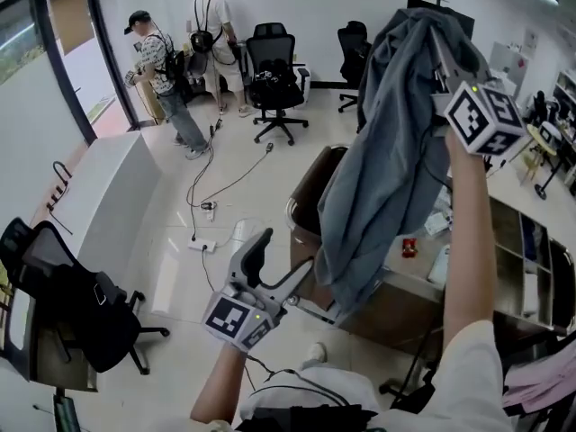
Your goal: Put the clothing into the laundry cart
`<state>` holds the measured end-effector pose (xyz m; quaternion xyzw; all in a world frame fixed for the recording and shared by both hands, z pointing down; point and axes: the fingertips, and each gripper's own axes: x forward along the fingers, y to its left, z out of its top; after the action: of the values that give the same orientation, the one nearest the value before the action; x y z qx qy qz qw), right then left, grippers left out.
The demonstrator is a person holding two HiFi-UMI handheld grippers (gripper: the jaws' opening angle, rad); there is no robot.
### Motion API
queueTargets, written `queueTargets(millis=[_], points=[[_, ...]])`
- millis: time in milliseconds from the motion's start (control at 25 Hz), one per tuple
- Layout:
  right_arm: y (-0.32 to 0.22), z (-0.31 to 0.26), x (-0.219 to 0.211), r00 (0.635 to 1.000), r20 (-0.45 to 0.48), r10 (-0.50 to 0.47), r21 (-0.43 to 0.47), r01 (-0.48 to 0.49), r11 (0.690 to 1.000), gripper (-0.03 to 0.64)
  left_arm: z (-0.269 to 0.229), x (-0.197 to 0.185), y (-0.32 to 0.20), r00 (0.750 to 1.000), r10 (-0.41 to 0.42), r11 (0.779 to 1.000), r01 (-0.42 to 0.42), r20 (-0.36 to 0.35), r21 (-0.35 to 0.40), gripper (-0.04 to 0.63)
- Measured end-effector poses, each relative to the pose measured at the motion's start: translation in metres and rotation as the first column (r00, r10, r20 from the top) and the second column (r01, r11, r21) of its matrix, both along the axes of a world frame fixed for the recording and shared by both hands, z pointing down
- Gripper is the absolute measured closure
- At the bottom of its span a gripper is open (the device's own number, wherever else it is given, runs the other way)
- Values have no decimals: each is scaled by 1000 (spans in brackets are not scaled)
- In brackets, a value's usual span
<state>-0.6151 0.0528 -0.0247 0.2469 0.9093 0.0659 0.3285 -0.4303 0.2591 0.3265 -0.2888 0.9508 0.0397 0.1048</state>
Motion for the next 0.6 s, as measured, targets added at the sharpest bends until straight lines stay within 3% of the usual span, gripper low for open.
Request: queueTargets(millis=[160, 280, 320, 360, 400, 480, 600], points=[[24, 44, -75, 997, -70, -45, 74, 51, 996, 537, -3, -56, 10, 999, -23, 989, 29, -42, 142, 248], [41, 111, -125, 975, -213, -65, 139, 96, 986, 526, 7, -87, 18, 996, -66, 991, 73, -60, 112, 247], [45, 138, -143, 959, -281, -42, 171, 93, 981, 456, 9, -97, 19, 995, -71, 992, 77, -67, 104, 247], [49, 168, -160, 933, -359, -13, 201, 91, 975, 248, 11, -107, 20, 995, -70, 992, 77, -74, 96, 247], [52, 197, -174, 900, -436, 9, 216, 95, 972, 128, 13, -115, 19, 995, -67, 994, 74, -79, 81, 248], [50, 242, -188, 841, -541, 7, 166, 98, 981, 118, 19, -131, 15, 995, -59, 998, 61, -79, 32, 247], [42, 262, -173, 824, -560, -81, 24, 113, 993, 126, 24, -149, 6, 996, -20, 1000, 20, -81, -1, 247]])
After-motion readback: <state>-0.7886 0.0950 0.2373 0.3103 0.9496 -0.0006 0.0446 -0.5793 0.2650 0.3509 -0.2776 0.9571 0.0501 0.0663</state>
